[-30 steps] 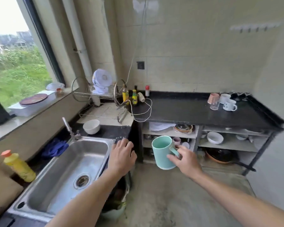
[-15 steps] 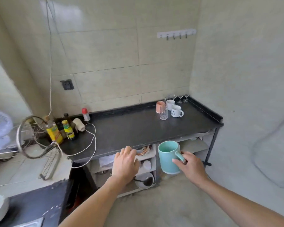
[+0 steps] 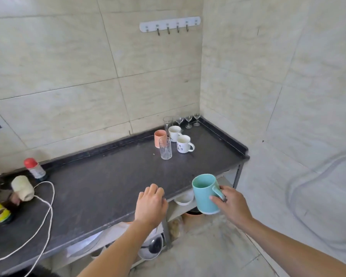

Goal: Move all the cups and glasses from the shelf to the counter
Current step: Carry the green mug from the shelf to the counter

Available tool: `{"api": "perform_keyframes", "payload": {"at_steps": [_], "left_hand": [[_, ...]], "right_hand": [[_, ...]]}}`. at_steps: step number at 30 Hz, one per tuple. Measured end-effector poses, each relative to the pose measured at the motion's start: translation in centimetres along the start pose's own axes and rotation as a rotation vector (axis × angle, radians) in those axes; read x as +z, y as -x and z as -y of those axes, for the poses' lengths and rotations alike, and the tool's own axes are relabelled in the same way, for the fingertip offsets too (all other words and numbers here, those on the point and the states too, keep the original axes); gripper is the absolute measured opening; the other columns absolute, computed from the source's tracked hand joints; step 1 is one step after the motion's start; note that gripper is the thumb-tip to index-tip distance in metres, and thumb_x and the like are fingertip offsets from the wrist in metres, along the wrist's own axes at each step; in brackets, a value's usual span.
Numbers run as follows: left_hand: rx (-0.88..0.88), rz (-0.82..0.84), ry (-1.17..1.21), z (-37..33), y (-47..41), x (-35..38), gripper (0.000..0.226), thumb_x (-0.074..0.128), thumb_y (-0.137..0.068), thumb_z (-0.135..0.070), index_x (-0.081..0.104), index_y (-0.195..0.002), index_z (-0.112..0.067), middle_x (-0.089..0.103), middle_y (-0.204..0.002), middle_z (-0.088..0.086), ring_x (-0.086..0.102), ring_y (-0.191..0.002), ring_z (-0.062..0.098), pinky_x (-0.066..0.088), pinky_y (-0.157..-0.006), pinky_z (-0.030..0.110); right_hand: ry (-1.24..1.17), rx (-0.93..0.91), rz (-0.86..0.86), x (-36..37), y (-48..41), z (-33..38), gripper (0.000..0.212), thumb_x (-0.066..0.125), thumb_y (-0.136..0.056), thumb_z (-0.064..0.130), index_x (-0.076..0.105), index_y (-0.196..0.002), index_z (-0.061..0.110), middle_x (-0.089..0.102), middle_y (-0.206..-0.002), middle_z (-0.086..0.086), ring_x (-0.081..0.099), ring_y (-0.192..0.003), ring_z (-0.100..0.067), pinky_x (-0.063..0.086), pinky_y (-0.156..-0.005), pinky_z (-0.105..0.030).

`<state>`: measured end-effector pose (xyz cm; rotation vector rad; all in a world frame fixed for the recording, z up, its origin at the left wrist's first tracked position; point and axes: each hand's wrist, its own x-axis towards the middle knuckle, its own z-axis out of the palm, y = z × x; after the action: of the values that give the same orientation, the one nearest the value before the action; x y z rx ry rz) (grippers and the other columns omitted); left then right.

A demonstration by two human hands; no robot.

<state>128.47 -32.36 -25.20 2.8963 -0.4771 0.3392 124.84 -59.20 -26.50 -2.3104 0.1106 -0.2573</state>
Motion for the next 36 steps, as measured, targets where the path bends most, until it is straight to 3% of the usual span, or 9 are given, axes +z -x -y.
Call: {"api": "perform_keyframes", "payload": {"at_steps": [2,9,13,19,24,29,32,36], "left_hand": [[-0.012,0.032,-0.004,-0.3,-3.0,1.4,0.013,0.068,-0.068,-0.019,0.055,-0.071,-0.017,0.054,-0.076,0.000,0.053,-0.064,0.023,0.045,-0.055,0.034],[-0.117,0.130,0.038,-0.4,-10.1,6.6,0.009,0.066,-0.069,-0.019,0.058,-0.072,-0.016,0.055,-0.076,0.001,0.054,-0.065,0.024,0.045,-0.057,0.035],[-0.187,0.200,0.064,1.0,-13.5,9.6,0.007,0.060,-0.077,-0.021,0.060,-0.079,-0.015,0.055,-0.084,0.002,0.055,-0.074,0.026,0.043,-0.065,0.036],[-0.228,0.279,0.065,4.5,-18.3,13.6,0.021,0.045,-0.089,-0.028,0.057,-0.099,-0.015,0.054,-0.102,0.001,0.051,-0.094,0.023,0.040,-0.081,0.033],[-0.264,0.336,0.069,7.4,-22.5,17.1,0.022,0.043,-0.089,-0.028,0.057,-0.101,-0.015,0.054,-0.106,0.002,0.051,-0.095,0.023,0.039,-0.083,0.033],[-0.297,0.403,0.076,8.4,-23.4,19.4,0.023,0.045,-0.089,-0.027,0.058,-0.102,-0.014,0.054,-0.106,0.003,0.051,-0.095,0.024,0.041,-0.084,0.035],[-0.331,0.410,0.084,9.0,-23.5,20.8,0.017,0.056,-0.082,-0.024,0.061,-0.093,-0.012,0.058,-0.098,0.006,0.055,-0.086,0.026,0.046,-0.076,0.038],[-0.367,0.422,0.049,9.2,-22.9,22.1,0.020,0.070,-0.073,-0.021,0.064,-0.089,-0.012,0.062,-0.098,0.008,0.060,-0.082,0.027,0.052,-0.069,0.039]], "right_hand": [[0.008,0.013,0.019,0.0,-3.8,-1.5,0.019,0.067,-0.081,0.034,0.068,-0.084,0.015,0.065,-0.097,0.002,0.059,-0.079,-0.014,0.048,-0.069,-0.033],[0.037,0.039,0.087,0.8,-14.4,-4.6,0.030,0.065,-0.084,0.032,0.067,-0.107,0.012,0.061,-0.111,0.001,0.058,-0.089,-0.014,0.047,-0.077,-0.027],[0.052,0.069,0.164,3.1,-19.2,-6.4,0.031,0.064,-0.085,0.035,0.065,-0.106,0.013,0.060,-0.112,0.002,0.058,-0.086,-0.013,0.049,-0.076,-0.026],[0.107,0.090,0.229,8.4,-26.8,-7.4,0.033,0.065,-0.084,0.036,0.065,-0.105,0.011,0.062,-0.113,0.000,0.060,-0.086,-0.015,0.053,-0.077,-0.030],[0.098,0.111,0.306,13.0,-32.8,-7.4,0.028,0.064,-0.084,0.037,0.065,-0.099,0.014,0.059,-0.116,0.002,0.060,-0.086,-0.017,0.053,-0.080,-0.035],[0.090,0.113,0.295,16.2,-35.6,-7.5,0.028,0.067,-0.083,0.034,0.068,-0.097,0.010,0.057,-0.120,0.001,0.060,-0.088,-0.016,0.052,-0.080,-0.035],[0.078,0.104,0.304,17.3,-36.2,-8.1,0.030,0.068,-0.082,0.033,0.068,-0.103,0.010,0.056,-0.126,0.001,0.060,-0.094,-0.016,0.053,-0.084,-0.038],[0.031,0.043,0.286,17.9,-36.4,-9.1,0.028,0.070,-0.082,0.031,0.069,-0.096,0.008,0.055,-0.128,0.000,0.057,-0.096,-0.010,0.051,-0.085,-0.030]]}}
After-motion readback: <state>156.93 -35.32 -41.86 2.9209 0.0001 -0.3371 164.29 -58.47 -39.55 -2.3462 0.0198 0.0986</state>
